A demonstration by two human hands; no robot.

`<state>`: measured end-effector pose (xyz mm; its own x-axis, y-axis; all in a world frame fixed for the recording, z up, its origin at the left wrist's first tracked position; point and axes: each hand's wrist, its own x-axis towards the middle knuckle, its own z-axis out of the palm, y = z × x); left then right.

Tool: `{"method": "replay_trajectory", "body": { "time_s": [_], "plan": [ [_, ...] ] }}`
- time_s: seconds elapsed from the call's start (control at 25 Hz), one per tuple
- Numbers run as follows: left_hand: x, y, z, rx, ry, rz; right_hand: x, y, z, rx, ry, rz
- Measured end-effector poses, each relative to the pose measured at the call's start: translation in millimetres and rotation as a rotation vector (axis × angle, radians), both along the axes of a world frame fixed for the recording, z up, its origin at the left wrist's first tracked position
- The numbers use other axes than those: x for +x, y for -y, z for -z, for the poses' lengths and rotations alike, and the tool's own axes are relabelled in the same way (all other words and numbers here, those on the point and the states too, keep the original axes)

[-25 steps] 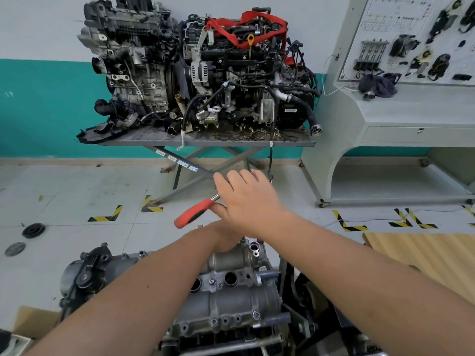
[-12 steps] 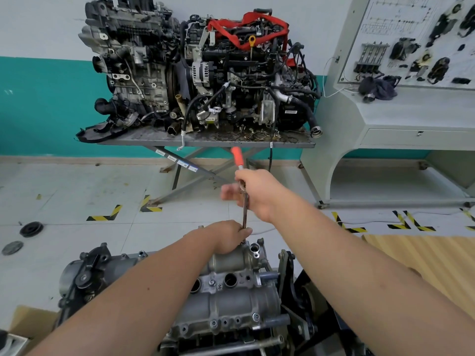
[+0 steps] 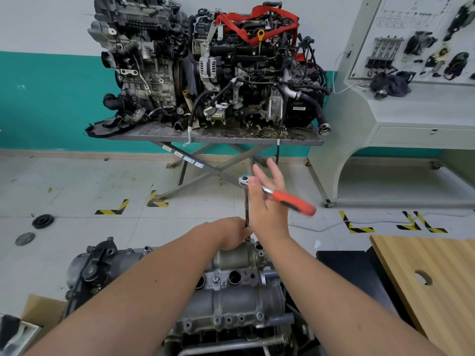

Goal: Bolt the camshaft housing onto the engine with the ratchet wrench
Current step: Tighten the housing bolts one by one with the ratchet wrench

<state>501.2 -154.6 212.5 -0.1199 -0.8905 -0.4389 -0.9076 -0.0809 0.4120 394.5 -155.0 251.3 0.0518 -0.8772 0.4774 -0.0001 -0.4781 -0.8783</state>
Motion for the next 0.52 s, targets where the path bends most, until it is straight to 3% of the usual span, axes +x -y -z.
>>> {"method": "replay_trajectory", "body": {
  "time_s": [0.12,0.24,0.32,0.4,0.44,0.52],
  "plan": [
    [-8,2,0,-0.028,0.023,-0.033,-11,10,0,-0.57,-0.422,0.094],
    [-23,-4,-4,-0.208,0.273,-0.17,-15,20,-23,-0.846,-0.853,0.003],
    [-16,2,8,-0.196,0.127,-0.078,-11,19,-41,-0.853,-1.241,0.005],
    [-6,-5,1,0.023,-0.033,-0.025,-6,19,-56,-0.715,-1.573,-0.001],
    [5,-7,3,0.035,-0.032,-0.018,-5,23,-63,-0.67,-1.673,-0.03],
    [2,-1,8,0.008,-0.016,-0.047,0,27,-73,-0.582,-1.696,-0.104]
  ]
}}
